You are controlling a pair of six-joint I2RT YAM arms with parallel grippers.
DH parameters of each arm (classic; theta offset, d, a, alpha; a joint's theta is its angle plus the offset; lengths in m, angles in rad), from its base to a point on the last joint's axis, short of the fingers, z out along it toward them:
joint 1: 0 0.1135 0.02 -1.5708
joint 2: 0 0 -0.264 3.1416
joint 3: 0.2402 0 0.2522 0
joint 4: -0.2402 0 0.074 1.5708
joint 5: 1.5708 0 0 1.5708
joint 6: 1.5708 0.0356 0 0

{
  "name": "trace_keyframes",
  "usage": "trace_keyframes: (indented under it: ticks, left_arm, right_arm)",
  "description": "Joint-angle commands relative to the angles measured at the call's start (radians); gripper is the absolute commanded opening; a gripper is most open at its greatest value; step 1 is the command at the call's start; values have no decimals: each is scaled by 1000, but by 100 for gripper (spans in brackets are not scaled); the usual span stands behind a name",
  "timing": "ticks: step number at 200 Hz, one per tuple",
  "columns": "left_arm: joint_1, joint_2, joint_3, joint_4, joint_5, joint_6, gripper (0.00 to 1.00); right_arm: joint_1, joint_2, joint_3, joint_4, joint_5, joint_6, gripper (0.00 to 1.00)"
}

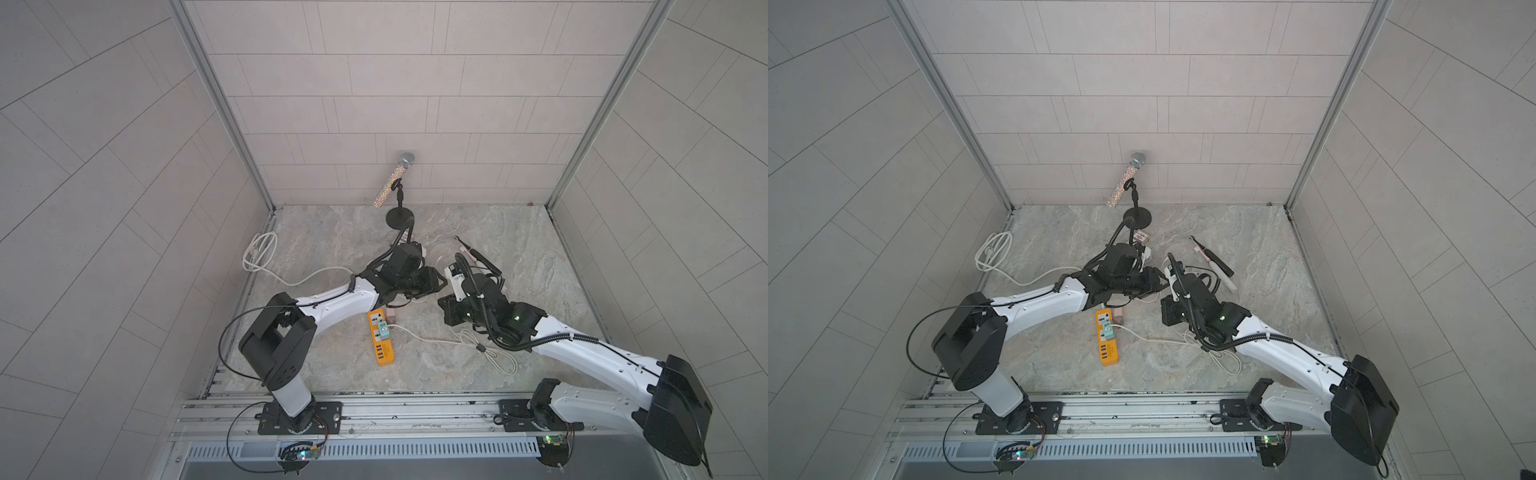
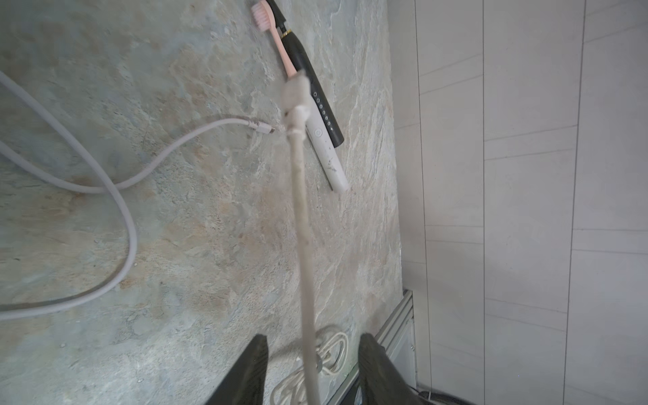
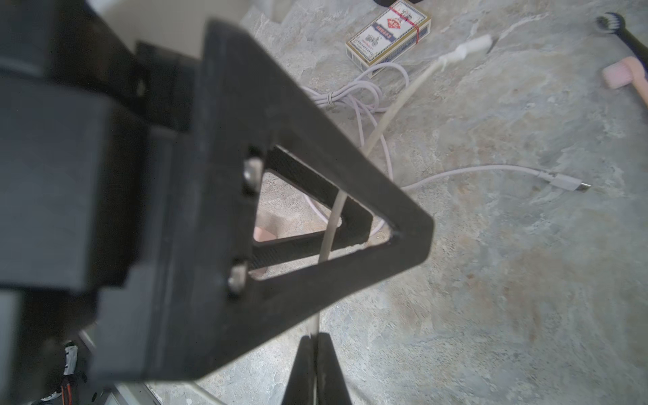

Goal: Charge the electric toothbrush
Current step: Pick up the charging cable from the center of the board.

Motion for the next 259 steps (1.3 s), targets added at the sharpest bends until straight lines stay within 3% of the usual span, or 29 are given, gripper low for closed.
trace_keyframes:
  ticks: [1,10,59,79,94,112,143,178,214,231,243,259]
  left_arm:
    - [-4,-27,-27,81,4,9,39]
    - [-7,-38,-36,97,3,17,28]
    - [-14,-46,-54,191,34,66,15]
    - [-14,-54,-44,187,46,130,0]
    - [-14,-60,-12,107,29,204,0]
    - [-14,-76,9,58,22,289,0]
    - [-20,-109,11,54,-17,393,0]
    - [-67,-99,50,30,-68,464,0]
    - [-140,-101,68,42,-119,524,0]
    - [-159,-107,70,36,-146,542,0]
    - [-167,-111,66,38,-170,540,0]
    - [-183,-117,61,51,-191,539,0]
  right_arm:
    - [-21,-32,-11,6,-17,26,0]
    - [-28,-39,-18,4,-27,30,0]
    - [-39,-79,-18,-30,-61,31,1]
    - [-49,-111,-12,-72,-66,24,3]
    - [-67,-144,5,-118,-75,15,10]
    - [-116,-191,39,-198,-121,11,41]
    - [-254,-251,130,-329,-278,72,61]
    - [-426,-238,188,-300,-431,274,66]
    - [-611,-194,223,-280,-480,323,70]
    - [-681,-154,116,7,-687,541,67]
    - [-679,-159,62,130,-690,636,67]
    - [-677,-173,37,149,-642,648,67]
